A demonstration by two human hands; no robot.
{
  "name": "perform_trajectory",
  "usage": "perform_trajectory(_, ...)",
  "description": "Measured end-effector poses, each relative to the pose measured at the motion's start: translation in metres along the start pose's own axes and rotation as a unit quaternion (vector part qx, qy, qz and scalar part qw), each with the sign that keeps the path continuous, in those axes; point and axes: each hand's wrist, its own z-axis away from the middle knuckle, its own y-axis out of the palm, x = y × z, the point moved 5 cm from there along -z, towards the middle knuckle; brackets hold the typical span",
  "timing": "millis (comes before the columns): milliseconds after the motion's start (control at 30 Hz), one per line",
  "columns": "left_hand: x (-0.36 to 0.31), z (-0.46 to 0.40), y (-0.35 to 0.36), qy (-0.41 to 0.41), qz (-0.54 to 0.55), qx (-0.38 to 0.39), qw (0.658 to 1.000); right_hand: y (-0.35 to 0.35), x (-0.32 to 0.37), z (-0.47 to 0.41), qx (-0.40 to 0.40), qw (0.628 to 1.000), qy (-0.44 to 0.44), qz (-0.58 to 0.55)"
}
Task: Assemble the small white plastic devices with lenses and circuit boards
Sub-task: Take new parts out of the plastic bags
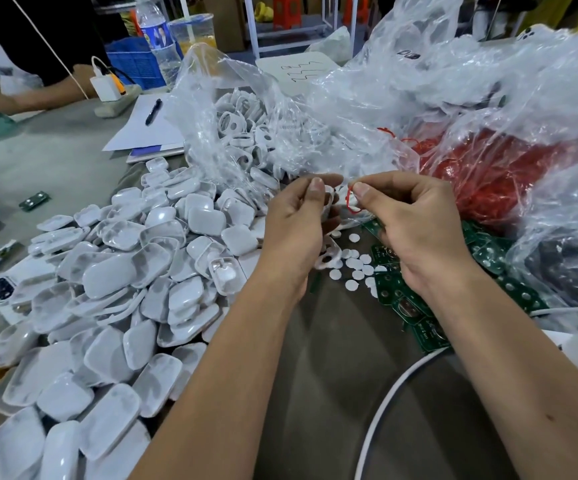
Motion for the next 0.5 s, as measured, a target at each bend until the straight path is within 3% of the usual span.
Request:
perform_trajectory(167, -0.003, 0.000, -0.003, 0.040, -0.037, -0.007, 0.998, 0.004, 0.002, 0.003, 0.035, 0.997, 0.010, -0.070)
perform_trajectory(500, 0.012, 0.004, 0.001, -0.023, -0.005, -0.034, 0.999, 0.002, 0.002, 0.003, 0.012, 0.997, 0.023, -0.078)
